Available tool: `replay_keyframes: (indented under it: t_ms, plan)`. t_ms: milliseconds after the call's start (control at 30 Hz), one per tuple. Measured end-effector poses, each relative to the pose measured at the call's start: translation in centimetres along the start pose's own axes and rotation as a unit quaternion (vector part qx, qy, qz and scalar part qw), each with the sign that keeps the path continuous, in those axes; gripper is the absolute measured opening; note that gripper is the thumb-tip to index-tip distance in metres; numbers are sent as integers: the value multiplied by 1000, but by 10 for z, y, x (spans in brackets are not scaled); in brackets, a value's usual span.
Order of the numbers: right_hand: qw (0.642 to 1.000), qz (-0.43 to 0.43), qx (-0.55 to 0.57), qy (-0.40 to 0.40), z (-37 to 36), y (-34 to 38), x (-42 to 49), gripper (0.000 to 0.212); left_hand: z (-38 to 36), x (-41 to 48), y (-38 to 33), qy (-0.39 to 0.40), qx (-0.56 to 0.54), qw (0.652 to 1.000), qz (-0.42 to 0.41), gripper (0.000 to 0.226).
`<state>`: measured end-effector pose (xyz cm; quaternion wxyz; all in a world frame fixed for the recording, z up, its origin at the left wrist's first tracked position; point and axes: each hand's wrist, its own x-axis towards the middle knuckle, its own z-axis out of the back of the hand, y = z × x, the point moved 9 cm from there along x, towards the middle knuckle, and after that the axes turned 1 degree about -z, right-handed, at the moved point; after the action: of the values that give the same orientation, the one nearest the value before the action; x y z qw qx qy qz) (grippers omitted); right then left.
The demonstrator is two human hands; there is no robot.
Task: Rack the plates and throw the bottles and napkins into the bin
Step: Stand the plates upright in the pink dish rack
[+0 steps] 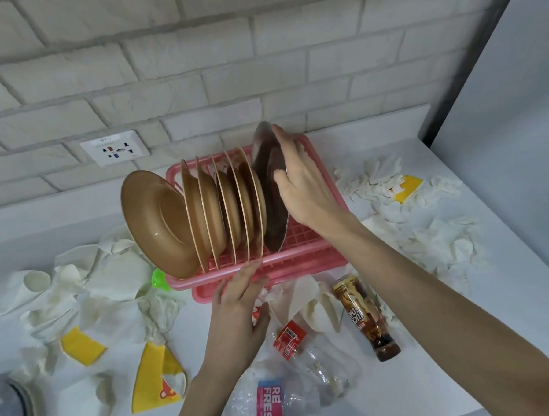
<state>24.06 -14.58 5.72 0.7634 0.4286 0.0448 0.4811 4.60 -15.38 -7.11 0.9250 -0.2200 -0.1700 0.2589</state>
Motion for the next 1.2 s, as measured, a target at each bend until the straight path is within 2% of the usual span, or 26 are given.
replay_keyframes:
  t_ms: [300, 600, 800, 900, 1033, 1200]
  plan:
    - [998, 33, -49, 30, -34, -6, 2, 63, -2, -2, 1, 0, -6, 1000, 3, 49]
    - [998, 57, -28, 7, -42, -1, 1, 54, -2, -2, 0, 0, -10, 1000, -1, 49]
    - [997, 54, -51, 6, -51, 2, 1, 61, -4, -3, 1, -3, 0, 1000, 2, 48]
    - [998, 47, -35, 8, -54, 2, 0, 61, -4, -3, 0, -5, 1, 1000, -1, 46]
    - [1000, 4, 29, -1, -54, -2, 1, 50, -4, -3, 0, -4, -4, 1000, -2, 44]
    - [996, -24, 84, 2, -59, -4, 9, 50, -5, -4, 1, -3, -3, 1000, 1, 43]
